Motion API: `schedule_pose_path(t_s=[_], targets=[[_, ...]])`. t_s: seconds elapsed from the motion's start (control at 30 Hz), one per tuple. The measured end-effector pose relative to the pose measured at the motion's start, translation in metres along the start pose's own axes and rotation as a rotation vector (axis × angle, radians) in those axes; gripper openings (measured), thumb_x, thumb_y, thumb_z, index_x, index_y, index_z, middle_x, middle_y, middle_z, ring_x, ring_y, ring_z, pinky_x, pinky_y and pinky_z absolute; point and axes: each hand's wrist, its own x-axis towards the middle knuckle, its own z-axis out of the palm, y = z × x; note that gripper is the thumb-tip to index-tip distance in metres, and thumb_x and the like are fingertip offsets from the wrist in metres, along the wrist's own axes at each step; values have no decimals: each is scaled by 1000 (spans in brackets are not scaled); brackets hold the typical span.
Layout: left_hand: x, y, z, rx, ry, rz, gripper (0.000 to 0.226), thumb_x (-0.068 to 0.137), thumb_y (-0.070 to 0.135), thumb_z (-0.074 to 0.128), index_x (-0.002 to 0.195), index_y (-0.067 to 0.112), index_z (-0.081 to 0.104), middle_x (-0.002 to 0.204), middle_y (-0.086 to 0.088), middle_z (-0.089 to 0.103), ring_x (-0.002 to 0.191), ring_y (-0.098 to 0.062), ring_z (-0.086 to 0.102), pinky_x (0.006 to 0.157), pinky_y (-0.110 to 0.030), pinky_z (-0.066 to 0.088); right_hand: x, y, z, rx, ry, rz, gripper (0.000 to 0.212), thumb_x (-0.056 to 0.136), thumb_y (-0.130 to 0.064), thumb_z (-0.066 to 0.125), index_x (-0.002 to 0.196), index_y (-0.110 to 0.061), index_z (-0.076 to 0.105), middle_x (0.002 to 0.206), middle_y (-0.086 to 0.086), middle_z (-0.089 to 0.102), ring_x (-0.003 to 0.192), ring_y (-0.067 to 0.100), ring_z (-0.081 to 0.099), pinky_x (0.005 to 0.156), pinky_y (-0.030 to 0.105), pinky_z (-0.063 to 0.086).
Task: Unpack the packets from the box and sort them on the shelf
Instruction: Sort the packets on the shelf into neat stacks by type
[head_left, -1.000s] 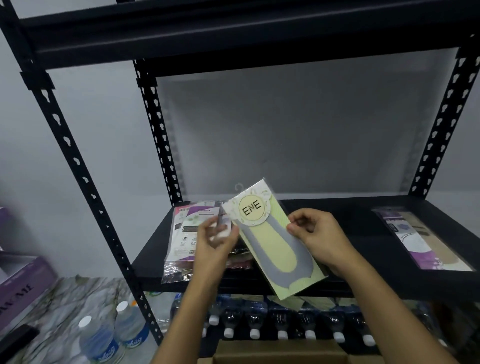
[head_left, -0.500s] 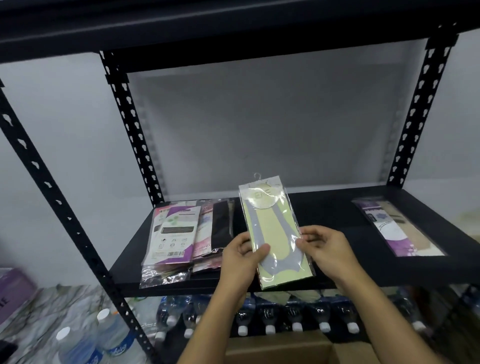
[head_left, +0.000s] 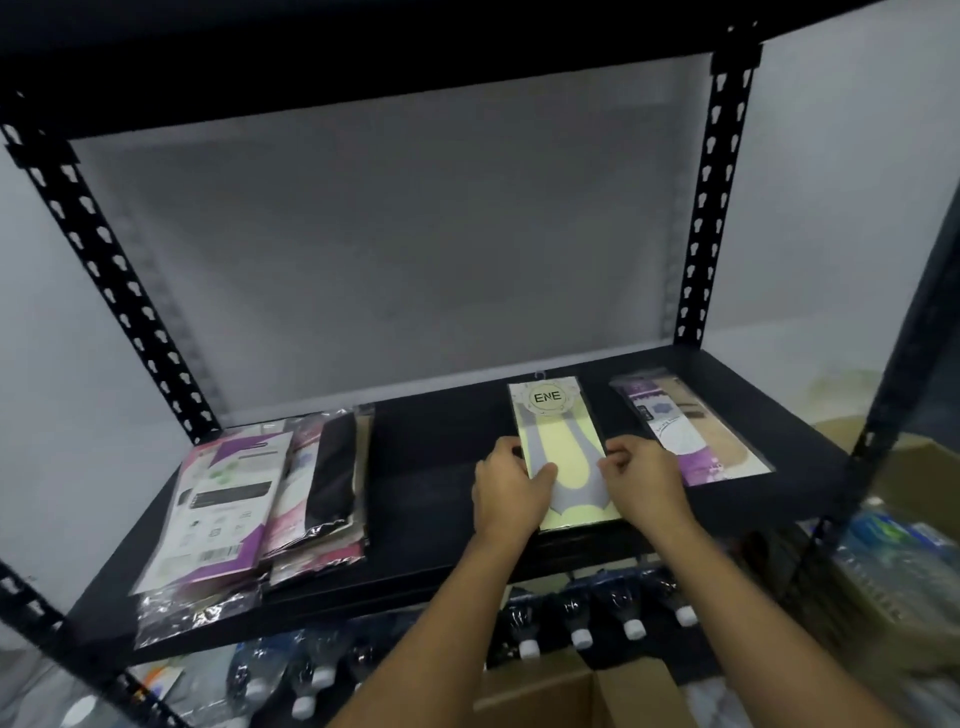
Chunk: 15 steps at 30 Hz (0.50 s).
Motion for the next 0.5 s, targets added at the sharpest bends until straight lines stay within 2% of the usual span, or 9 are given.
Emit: schedule_pose_path(t_s=[0.07,0.17,0.3,0.43,0.5], targets=[[9,0,9,112,22,-3,33,84,36,66,114,24,57,95,6,67,104,-19,52,91,-37,44,9,4,0,-27,-22,2,25,90,-7,56,113,-3,64,101,13,69,78,15,53,71,21,41],[17,-1,19,215,42,-23,36,85,40,62,117,24,57,103,3,68,111,-20,45,93,-36,33,17,9,3,-62,-41,-8,18,90,-5,55,104,-1,66,97,13,68,77,18,54,71,25,45],[23,-7,32,302,45,-56,40,83,46,62,115,23,58,112,2,64,116,-22,42,96,-38,31,28,19,11,-94,-54,-26,15,89,-3,55,96,0,67,93,14,66,83,24,60,73,30,50],[23,-10,38,404,66,-37,41,85,49,59,116,22,60,121,0,57,117,-23,41,98,-38,30,35,28,19,-138,-67,-63,18,87,-2,54,71,-6,62,81,15,63,73,25,57,60,25,39],[24,-11,39,429,69,-21,42,87,50,57,119,23,59,122,0,57,117,-22,41,97,-38,29,35,31,21,-144,-56,-69,15,87,-2,55,76,-4,65,90,15,60,77,26,56,65,25,40]])
